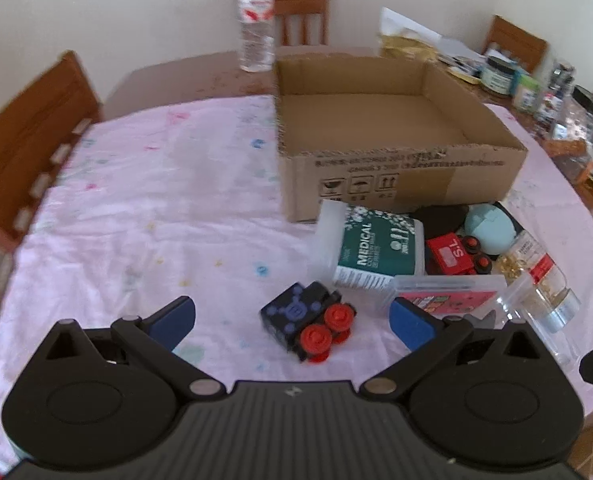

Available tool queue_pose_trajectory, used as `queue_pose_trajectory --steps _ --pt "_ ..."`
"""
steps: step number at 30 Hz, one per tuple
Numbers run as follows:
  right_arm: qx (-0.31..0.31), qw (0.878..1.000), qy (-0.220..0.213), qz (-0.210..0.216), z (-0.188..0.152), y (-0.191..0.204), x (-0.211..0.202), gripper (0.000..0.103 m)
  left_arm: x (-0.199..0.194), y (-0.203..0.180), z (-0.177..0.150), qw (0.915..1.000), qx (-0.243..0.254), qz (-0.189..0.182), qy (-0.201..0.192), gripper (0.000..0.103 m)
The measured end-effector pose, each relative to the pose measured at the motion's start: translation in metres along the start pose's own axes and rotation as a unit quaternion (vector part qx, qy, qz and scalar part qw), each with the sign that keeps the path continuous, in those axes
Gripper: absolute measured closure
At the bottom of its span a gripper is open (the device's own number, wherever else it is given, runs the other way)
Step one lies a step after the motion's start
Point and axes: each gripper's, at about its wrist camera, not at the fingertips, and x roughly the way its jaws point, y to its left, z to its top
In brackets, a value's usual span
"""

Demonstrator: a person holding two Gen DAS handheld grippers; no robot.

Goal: Organize rigid objects
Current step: 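Grasp the black cube toy with the left tool while the right tool approaches the gray elephant toy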

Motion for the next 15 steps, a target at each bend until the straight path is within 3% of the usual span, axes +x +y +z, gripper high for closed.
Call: queue_pose_trajectory --steps 10,15 --pt "0.023 0.999 0.019 -0.022 0.006 0.002 0.013 0.0 0.048 0.009 0.003 0.9934 0.095 -0.048 0.043 0.001" --pt "0.035 0.999 0.022 -0.03 0.008 0.002 0.015 0.0 0.054 0.011 0.002 0.9882 0.143 -0.03 0.046 0.001"
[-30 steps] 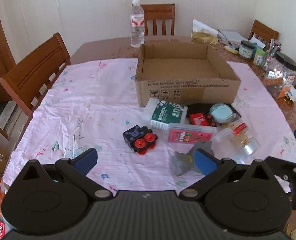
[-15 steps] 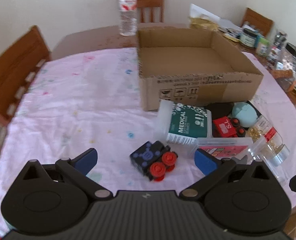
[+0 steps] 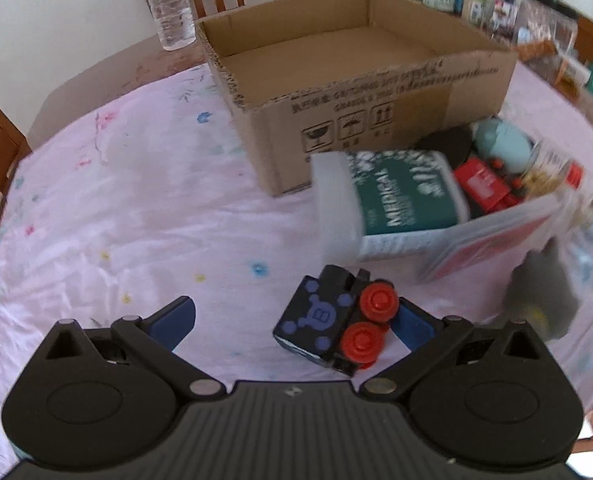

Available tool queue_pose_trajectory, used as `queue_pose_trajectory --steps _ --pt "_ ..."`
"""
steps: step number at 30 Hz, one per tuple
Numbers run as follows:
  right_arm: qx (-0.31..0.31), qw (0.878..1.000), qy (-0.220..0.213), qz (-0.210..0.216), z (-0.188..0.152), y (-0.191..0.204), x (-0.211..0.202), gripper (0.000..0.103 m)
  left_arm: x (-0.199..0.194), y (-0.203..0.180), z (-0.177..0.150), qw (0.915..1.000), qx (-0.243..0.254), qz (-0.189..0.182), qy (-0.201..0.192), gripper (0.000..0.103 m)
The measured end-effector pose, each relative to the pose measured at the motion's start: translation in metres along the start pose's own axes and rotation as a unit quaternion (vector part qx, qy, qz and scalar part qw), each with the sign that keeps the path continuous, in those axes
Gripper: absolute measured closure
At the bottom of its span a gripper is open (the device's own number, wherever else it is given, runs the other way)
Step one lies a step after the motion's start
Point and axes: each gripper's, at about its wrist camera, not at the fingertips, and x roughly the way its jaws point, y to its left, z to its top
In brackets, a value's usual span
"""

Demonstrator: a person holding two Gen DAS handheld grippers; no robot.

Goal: Organize rigid objects
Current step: 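Grasp the black cube toy with the left tool while the right tool approaches the gray elephant toy, then grasp the gray elephant toy with the right tool while the left tool holds the cube toy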

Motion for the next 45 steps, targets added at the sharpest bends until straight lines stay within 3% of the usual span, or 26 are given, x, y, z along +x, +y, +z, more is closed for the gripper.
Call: queue_pose_trajectory --steps 6,8,13,15,18,35,39,45 --pt "0.008 1.0 0.002 -0.004 -0.001 0.003 0.002 0.0 0.002 0.013 0.002 0.9998 -0.007 0.018 -0.006 0.001" --pt "0.008 1.0 0.004 -0.006 -0.002 0.004 0.003 0.0 0.001 0.014 0.002 0.9999 -0.013 0.009 -0.008 0.006" --pt "0.006 1.0 0.009 -0.007 -0.005 0.006 0.004 0.0 -0.004 0.012 -0.002 0.9988 -0.033 -0.034 -0.013 0.043" --pt "0.004 1.0 0.01 -0.006 -0.006 0.008 0.003 0.0 -0.006 0.009 -0.004 0.998 -0.04 -0.045 -0.017 0.052" --pt "0.001 1.0 0.01 -0.003 -0.007 0.011 0.004 0.0 -0.008 0.005 -0.008 0.998 -0.042 -0.042 -0.022 0.054" --pt "-0.029 0.999 0.032 0.026 -0.021 0.024 0.017 0.0 -0.026 0.006 -0.043 0.9939 -0.107 -0.017 -0.018 0.053" --pt "-0.041 0.998 0.039 0.002 -0.025 0.025 0.026 0.0 -0.023 0.002 -0.044 0.9934 -0.112 -0.006 -0.021 0.033" --pt "-0.043 0.998 0.047 -0.025 -0.031 0.014 0.036 0.0 -0.018 -0.005 -0.045 0.9932 -0.113 0.007 -0.026 0.015"
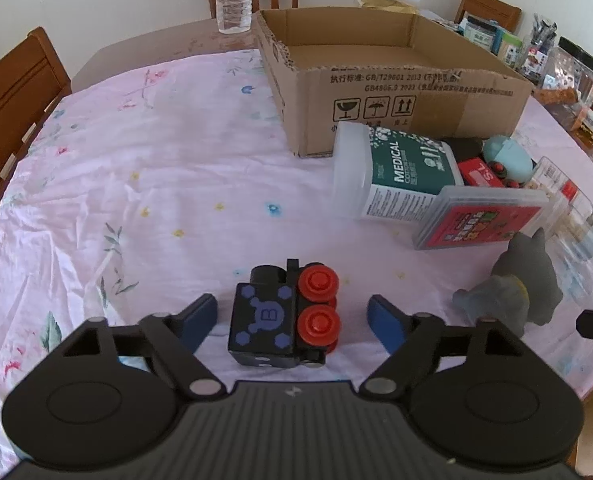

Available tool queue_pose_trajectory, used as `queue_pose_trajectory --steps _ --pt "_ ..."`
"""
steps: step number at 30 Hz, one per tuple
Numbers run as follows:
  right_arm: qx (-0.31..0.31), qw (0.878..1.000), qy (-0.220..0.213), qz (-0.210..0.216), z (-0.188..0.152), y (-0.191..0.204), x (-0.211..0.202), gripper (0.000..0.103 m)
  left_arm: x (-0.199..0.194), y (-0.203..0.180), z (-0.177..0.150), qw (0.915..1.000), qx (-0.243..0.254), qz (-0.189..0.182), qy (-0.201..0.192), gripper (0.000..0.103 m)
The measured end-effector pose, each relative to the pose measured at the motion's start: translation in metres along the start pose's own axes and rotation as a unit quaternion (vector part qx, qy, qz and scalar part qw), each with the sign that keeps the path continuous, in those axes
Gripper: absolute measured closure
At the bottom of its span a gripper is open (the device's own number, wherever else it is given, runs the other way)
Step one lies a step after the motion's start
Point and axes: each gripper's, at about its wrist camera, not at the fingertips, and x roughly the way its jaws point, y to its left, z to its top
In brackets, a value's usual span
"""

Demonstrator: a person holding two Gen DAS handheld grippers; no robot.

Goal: Organize rigid objects
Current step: 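Grasp the gray elephant toy with the right tool while the left tool holds the cube toy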

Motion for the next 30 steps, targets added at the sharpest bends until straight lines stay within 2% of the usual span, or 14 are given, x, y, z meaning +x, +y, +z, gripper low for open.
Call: queue_pose_trajectory --steps 4,6,15,21,23,25,26,27,29,30 --pt "0.005 1.0 0.004 -0.013 -0.003 -0.01 0.005 0.0 0.003 0.0 -0.002 1.0 -0.005 0.006 0.003 0.003" --pt "0.008 1.0 0.005 -0.018 -0.004 -0.014 0.005 0.0 0.004 0.001 -0.003 0.9999 -0.008 0.009 0.006 0.0" --pt "0.032 0.999 0.01 -0.038 -0.005 -0.034 0.008 0.0 0.005 0.002 -0.002 0.9999 -0.009 0.008 0.006 0.0" --pt "0.024 1.0 0.001 -0.015 -0.007 -0.032 0.0 0.0 0.002 -0.002 -0.007 0.9999 -0.002 0.014 -0.002 0.001" --pt "0.017 1.0 -0.005 -0.003 -0.008 -0.029 -0.005 0.0 -0.003 -0.004 -0.01 0.9996 0.015 0.018 -0.014 0.009" --pt "0.009 1.0 -0.01 0.01 -0.01 -0.025 -0.009 0.0 -0.008 -0.004 -0.011 0.9994 0.024 0.015 -0.022 0.027" --pt "0.005 1.0 -0.013 0.015 -0.011 -0.022 -0.012 0.0 -0.01 -0.003 -0.012 0.9993 0.027 0.014 -0.024 0.03" --pt "0.001 1.0 -0.016 0.02 -0.012 -0.02 -0.014 0.0 -0.012 -0.002 -0.012 0.9992 0.028 0.015 -0.026 0.039" --pt "-0.006 0.999 -0.021 0.033 -0.012 -0.016 -0.018 0.0 -0.014 -0.002 -0.012 0.9988 0.034 0.017 -0.029 0.046" --pt "-0.01 0.999 -0.023 0.04 -0.012 -0.014 -0.019 0.0 -0.015 -0.003 -0.013 0.9986 0.039 0.017 -0.03 0.047"
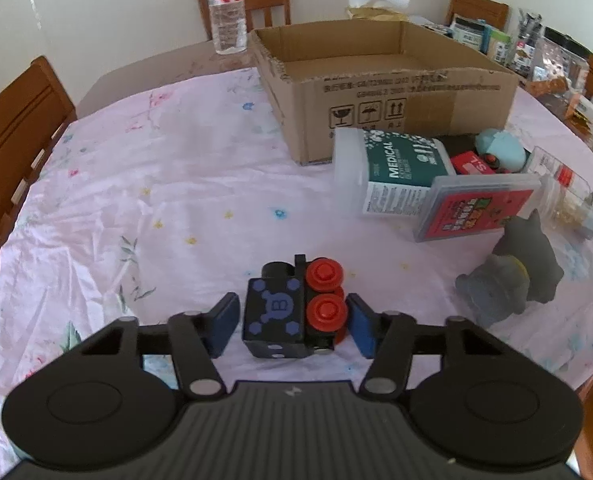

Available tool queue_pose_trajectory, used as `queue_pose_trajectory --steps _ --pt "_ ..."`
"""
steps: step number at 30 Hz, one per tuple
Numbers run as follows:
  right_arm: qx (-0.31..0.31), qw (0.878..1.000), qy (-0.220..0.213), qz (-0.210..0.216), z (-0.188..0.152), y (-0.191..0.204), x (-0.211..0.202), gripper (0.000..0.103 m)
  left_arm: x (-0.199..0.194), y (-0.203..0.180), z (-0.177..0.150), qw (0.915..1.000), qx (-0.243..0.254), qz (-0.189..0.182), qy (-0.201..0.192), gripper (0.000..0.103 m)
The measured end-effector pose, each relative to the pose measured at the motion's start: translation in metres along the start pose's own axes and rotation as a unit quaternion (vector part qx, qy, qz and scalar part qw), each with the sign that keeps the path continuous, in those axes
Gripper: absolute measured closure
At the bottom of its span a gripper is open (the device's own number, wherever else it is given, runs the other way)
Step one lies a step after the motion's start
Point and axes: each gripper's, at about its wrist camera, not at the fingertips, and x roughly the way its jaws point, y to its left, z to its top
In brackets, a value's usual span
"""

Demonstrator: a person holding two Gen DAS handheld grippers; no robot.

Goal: Organize rigid objects
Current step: 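Grasp the gray elephant toy with the right tool while the left tool holds the cube toy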

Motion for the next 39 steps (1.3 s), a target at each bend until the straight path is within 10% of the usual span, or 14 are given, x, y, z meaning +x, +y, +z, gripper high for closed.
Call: queue_pose_trajectory --steps 21,26,39 --pt "-0.049 0.996 -0.044 0.058 0.022 0.051 -0.018 0.0 0.002 0.021 0.004 1.0 -0.003 -0.006 0.005 0.054" --pt "-0.047 0.992 0.001 0.114 0.027 0.065 0.007 0.0 0.006 0.019 0.008 0.9999 0.004 -0.012 0.006 0.054" --pt "-0.025 0.998 0.011 0.048 0.045 0.081 0.053 0.002 0.011 0.018 0.015 0.9995 0.009 -0.031 0.007 0.054"
